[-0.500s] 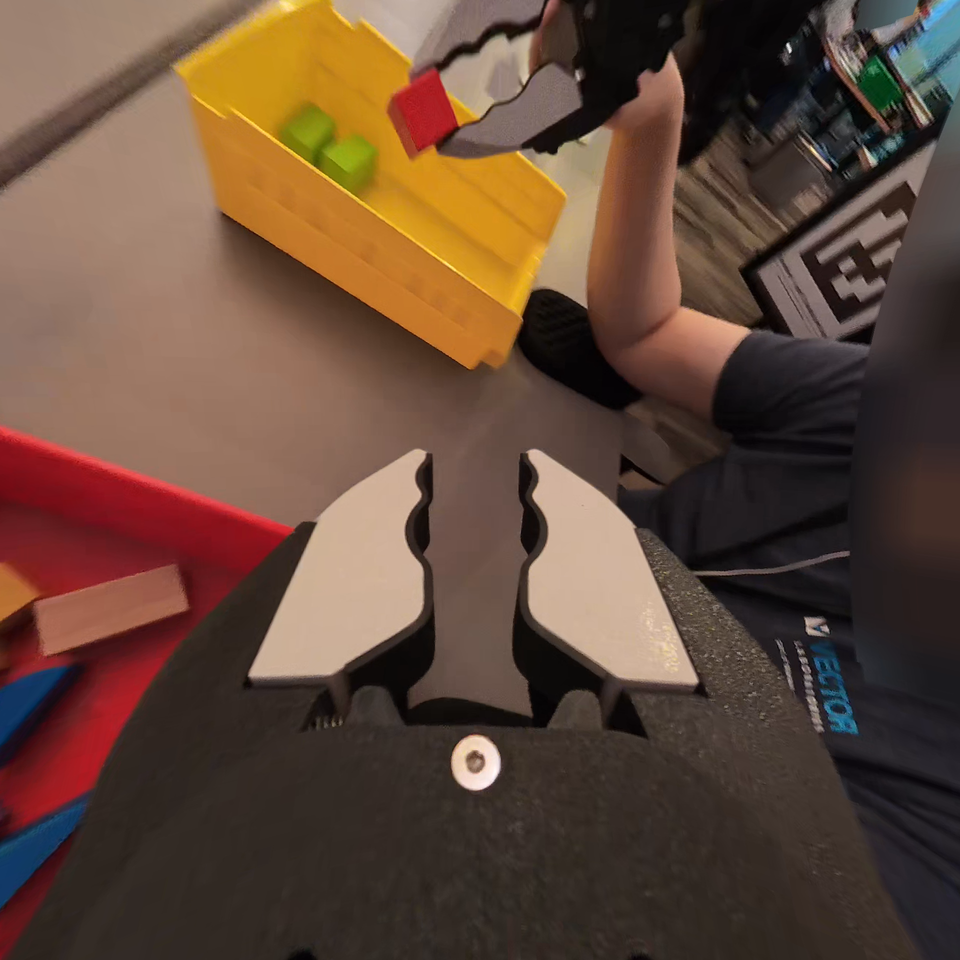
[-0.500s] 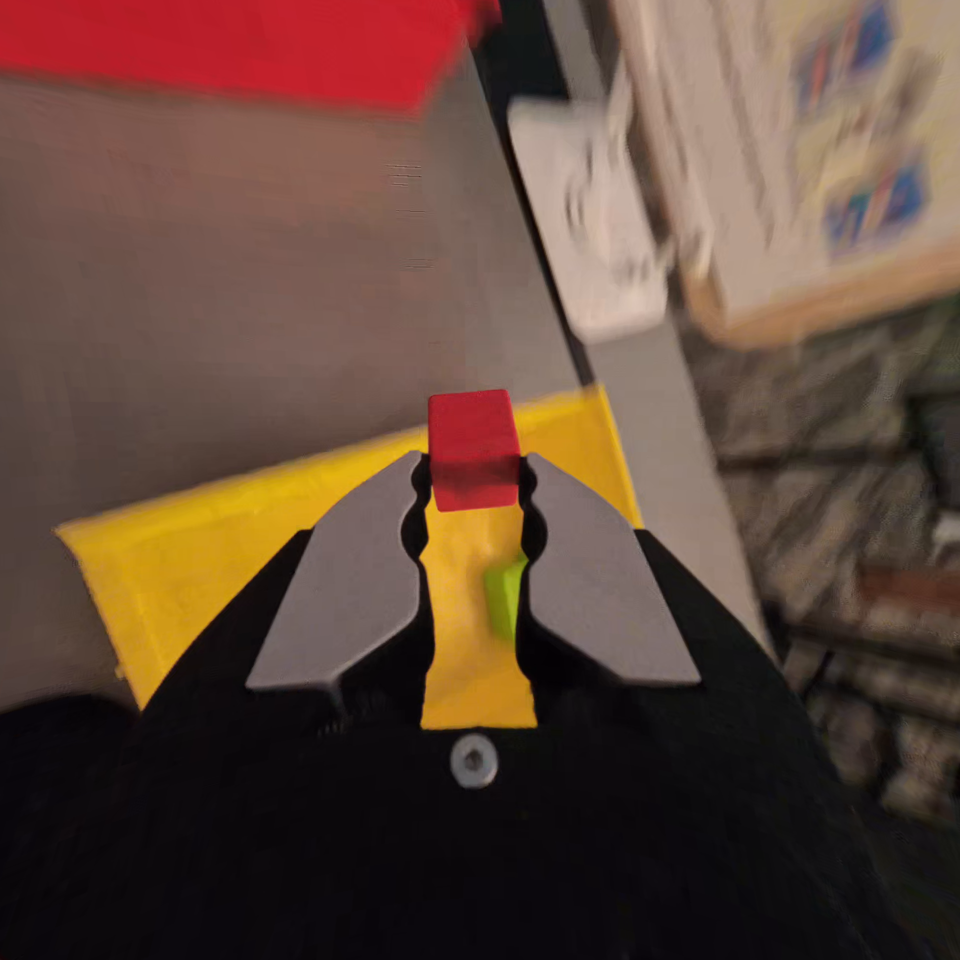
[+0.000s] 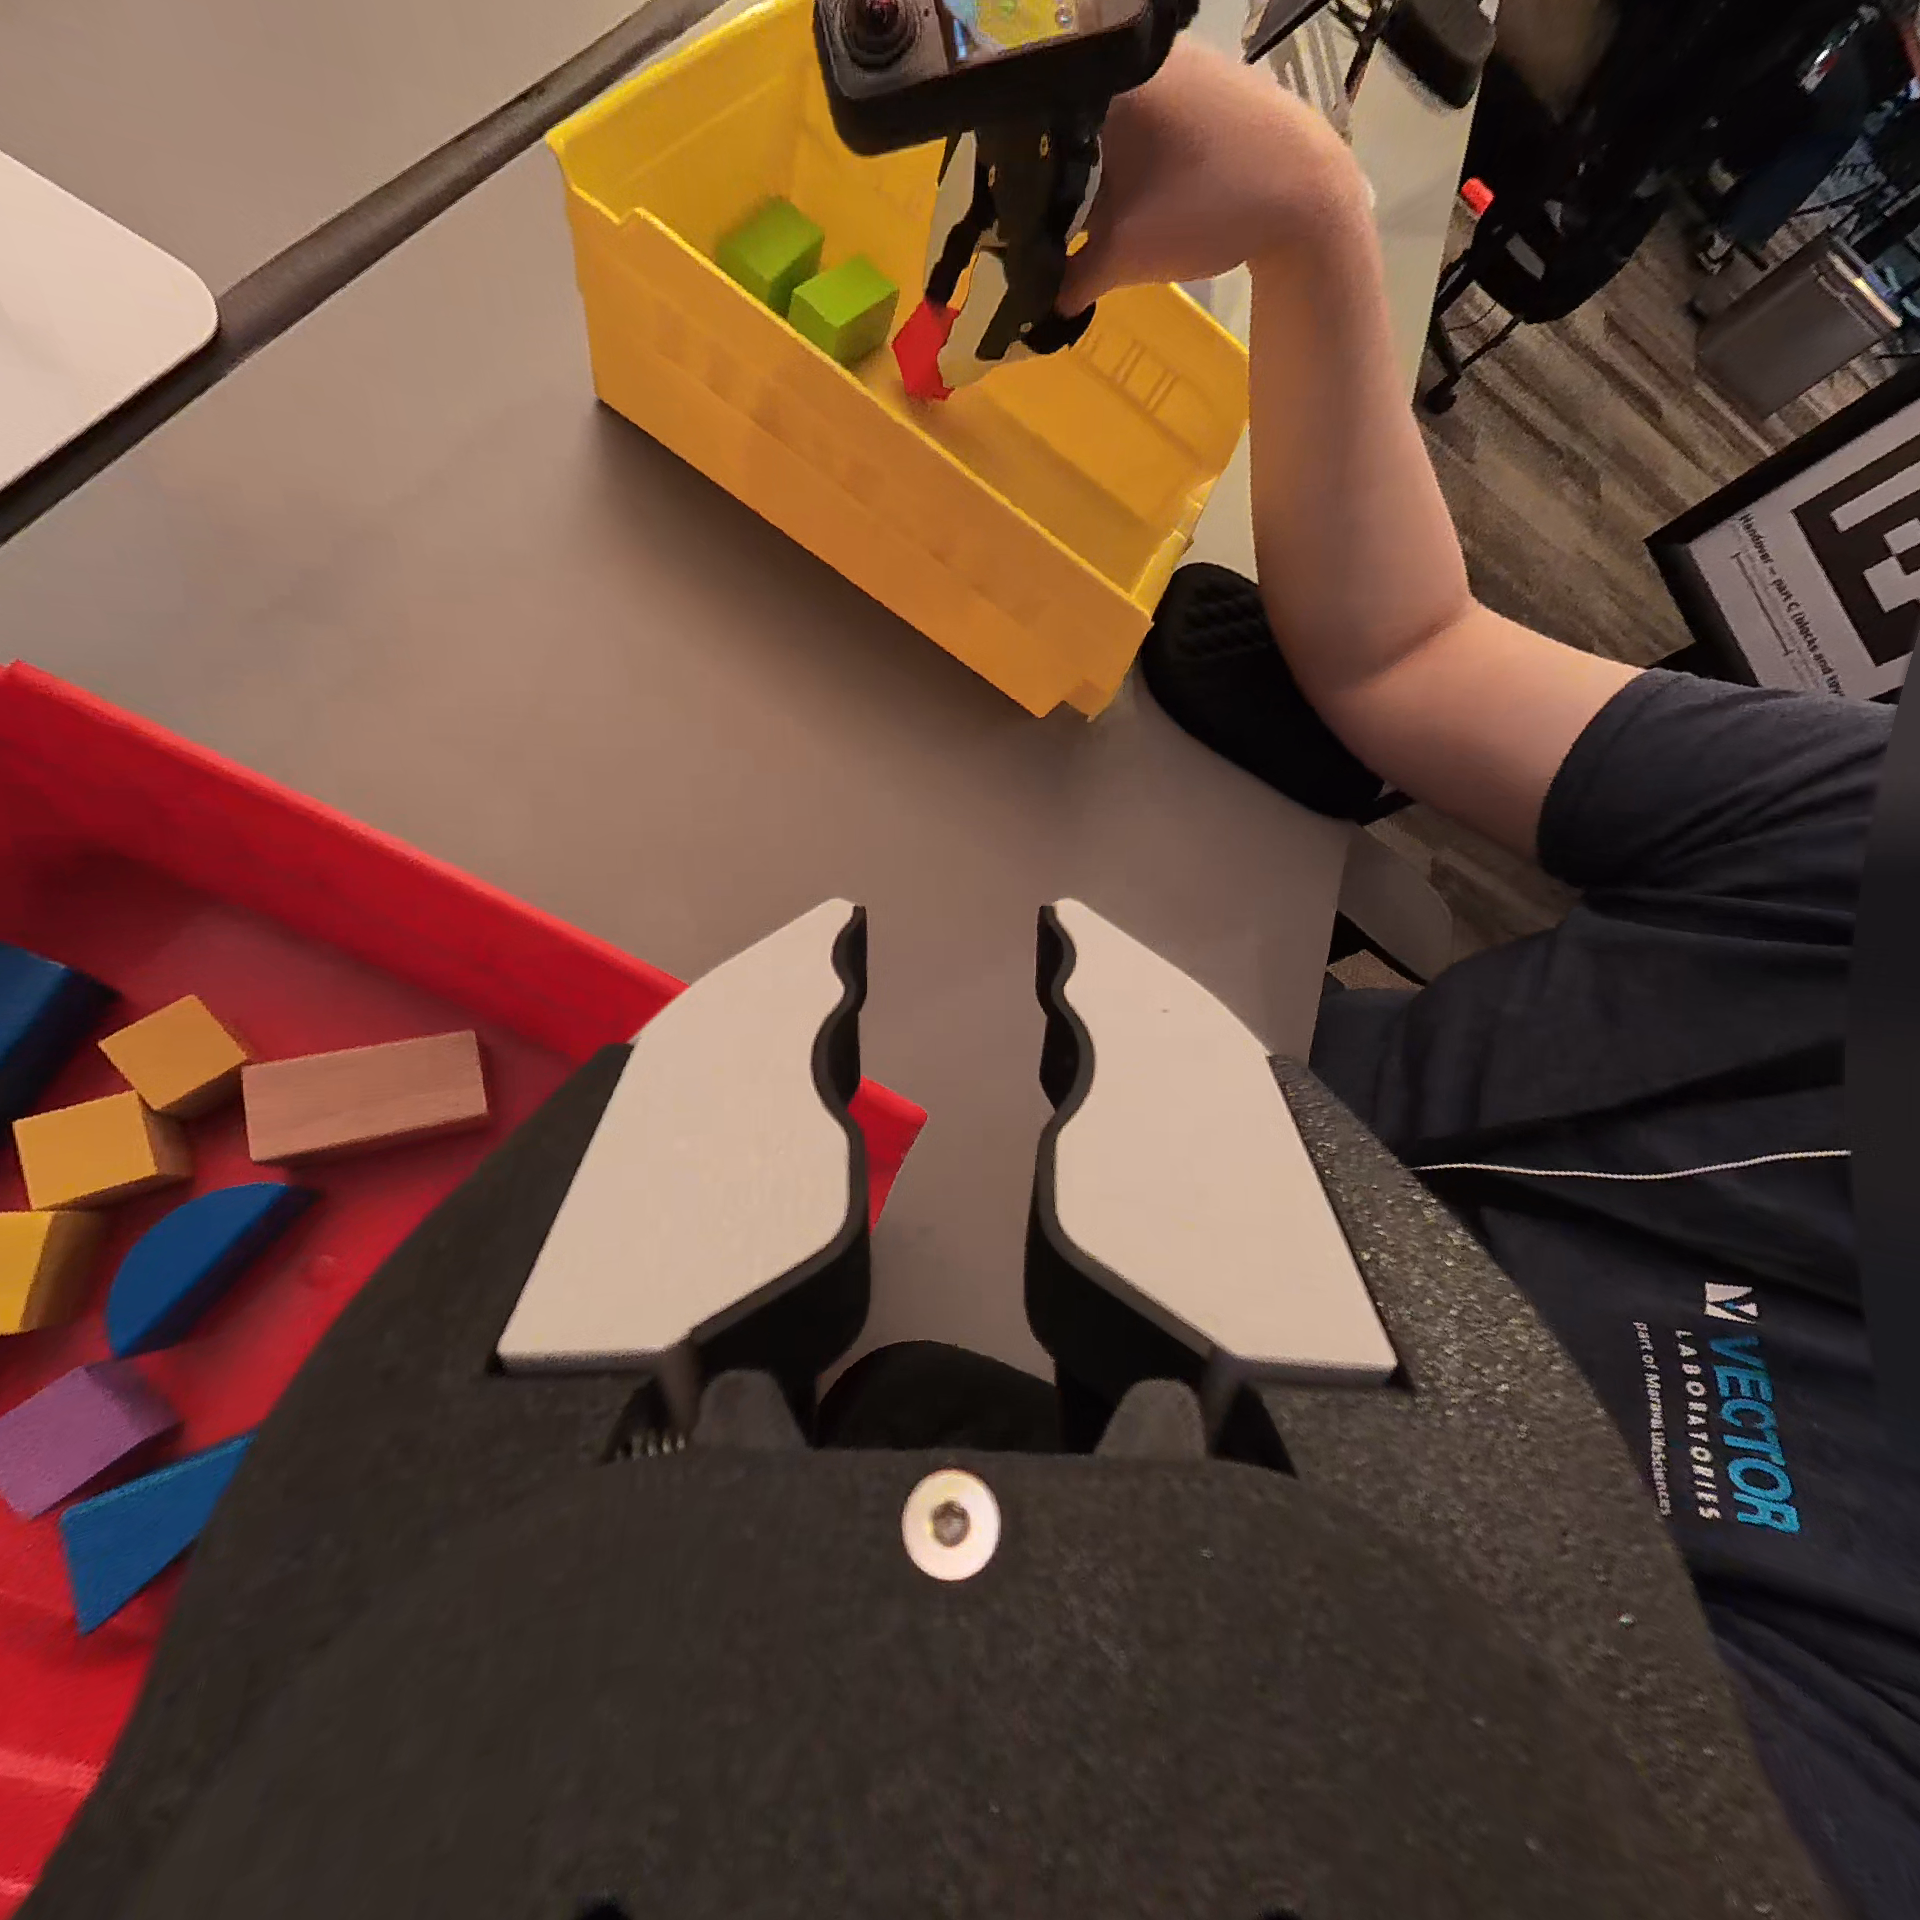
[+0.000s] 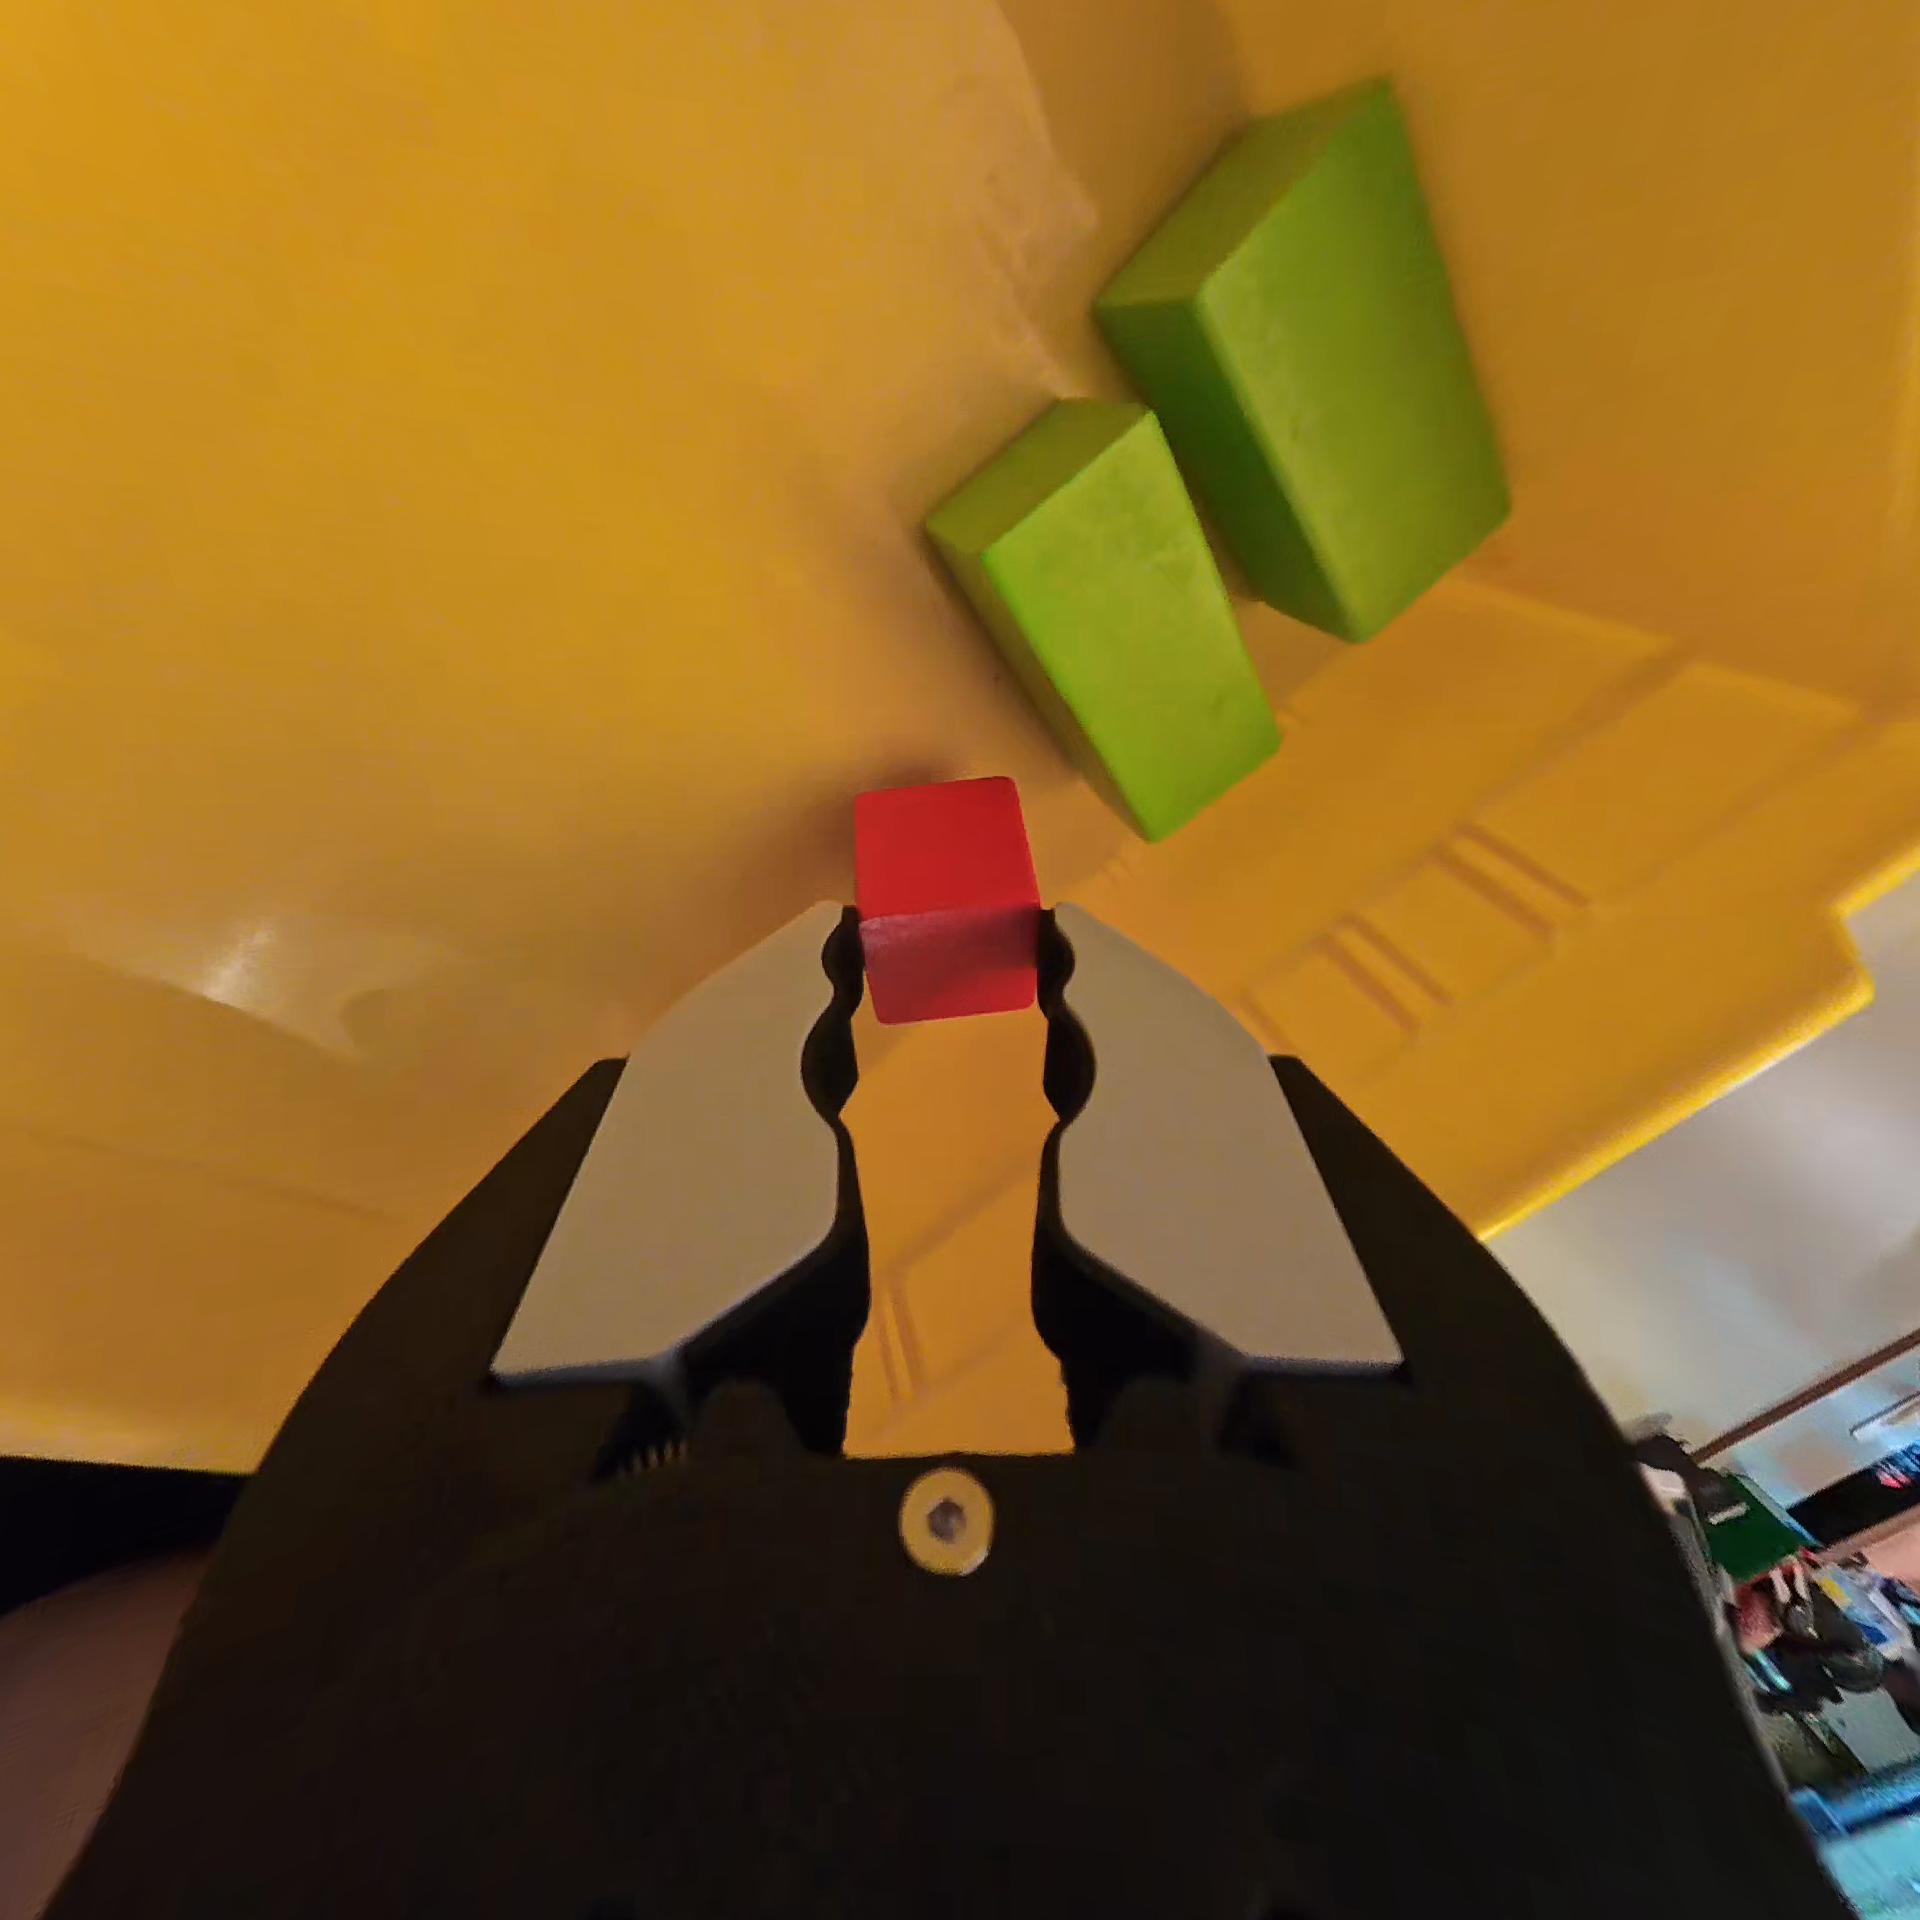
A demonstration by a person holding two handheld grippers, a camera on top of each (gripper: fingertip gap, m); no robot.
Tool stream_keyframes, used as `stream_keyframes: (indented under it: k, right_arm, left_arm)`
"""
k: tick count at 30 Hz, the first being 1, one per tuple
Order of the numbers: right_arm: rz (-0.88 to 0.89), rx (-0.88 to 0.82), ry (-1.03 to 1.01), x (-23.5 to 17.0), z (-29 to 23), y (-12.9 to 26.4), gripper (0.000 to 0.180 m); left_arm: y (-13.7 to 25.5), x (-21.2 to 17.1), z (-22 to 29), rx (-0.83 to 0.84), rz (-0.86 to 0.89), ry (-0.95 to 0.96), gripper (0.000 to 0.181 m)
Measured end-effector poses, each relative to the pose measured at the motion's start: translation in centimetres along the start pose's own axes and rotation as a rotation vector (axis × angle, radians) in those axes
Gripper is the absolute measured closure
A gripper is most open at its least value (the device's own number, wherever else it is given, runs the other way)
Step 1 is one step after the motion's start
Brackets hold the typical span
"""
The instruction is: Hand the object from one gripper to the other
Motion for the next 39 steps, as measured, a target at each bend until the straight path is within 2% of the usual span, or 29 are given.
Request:
stream_keyframes:
  k: [7,12,17,23,29,39]
  right_arm:
    - [-0.049,-0.026,-0.005,0.2,0.5,-1.0,0.146]
    - [-0.003,-0.003,-0.010,0.2,0.5,-0.6,0.140]
    - [0.118,-0.035,-0.024,-0.5,0.8,2.1,0.133]
    - [0.204,-0.106,-0.029,-1.8,0.6,5.1,0.134]
    - [0.185,-0.126,-0.006,-1.9,0.2,5.2,0.133]
    - [0.150,-0.145,0.036,-1.7,-0.1,4.7,0.134]
  left_arm:
    - [-0.8,-0.2,-0.2,0.004,-0.051,0.006,0.150]
    - [-1.0,-1.0,-0.8,0.029,-0.096,0.027,0.149]
    - [-0.7,-3.6,-5.8,0.305,-0.223,0.252,0.149]
    - [-2.1,-7.9,-10.0,0.414,-0.476,0.527,0.148]
    - [-3.2,-11.3,-12.3,0.432,-0.636,0.721,0.139]
    - [-4.6,-12.6,-13.9,0.437,-0.730,0.782,0.137]
Point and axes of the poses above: each gripper's, where its closed fingertips meet, y back along the fingers, x out of its top, z = x × y across the jaws, the point moved 5 cm from there along y, back along the fingers, and after that the axes turned 13 degrees about -z, right-handed, at the moved point
